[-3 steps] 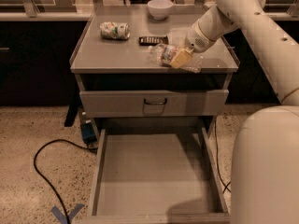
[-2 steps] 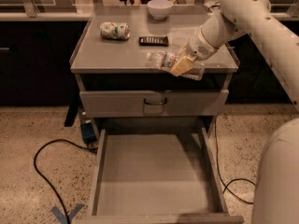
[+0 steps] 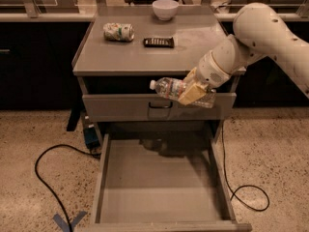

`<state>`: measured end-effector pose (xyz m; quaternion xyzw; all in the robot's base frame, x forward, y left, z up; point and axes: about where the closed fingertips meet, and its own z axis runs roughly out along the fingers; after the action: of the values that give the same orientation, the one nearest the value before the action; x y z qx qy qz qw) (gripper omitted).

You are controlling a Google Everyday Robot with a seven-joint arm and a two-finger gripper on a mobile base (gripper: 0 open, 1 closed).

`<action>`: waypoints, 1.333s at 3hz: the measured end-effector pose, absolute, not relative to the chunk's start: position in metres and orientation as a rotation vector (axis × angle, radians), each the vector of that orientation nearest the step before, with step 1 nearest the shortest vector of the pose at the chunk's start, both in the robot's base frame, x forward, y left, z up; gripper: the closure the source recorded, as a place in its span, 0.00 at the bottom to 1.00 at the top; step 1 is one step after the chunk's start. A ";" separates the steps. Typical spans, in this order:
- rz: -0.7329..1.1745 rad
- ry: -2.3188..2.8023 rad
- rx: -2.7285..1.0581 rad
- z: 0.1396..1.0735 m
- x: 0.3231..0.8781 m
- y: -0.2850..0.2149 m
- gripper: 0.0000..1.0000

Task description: Place water bottle into middle drawer

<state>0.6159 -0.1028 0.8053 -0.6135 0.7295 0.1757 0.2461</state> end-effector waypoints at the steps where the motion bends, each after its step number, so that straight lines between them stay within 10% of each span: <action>1: 0.479 1.990 -1.674 0.805 0.616 -0.103 1.00; 4: 0.581 1.896 -1.650 0.746 0.547 -0.088 1.00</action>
Offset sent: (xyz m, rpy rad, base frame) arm -0.0127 0.0101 -0.0008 0.0264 -0.0146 0.0385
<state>0.5467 -0.0882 0.7461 -0.6145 0.7061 0.2164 0.2774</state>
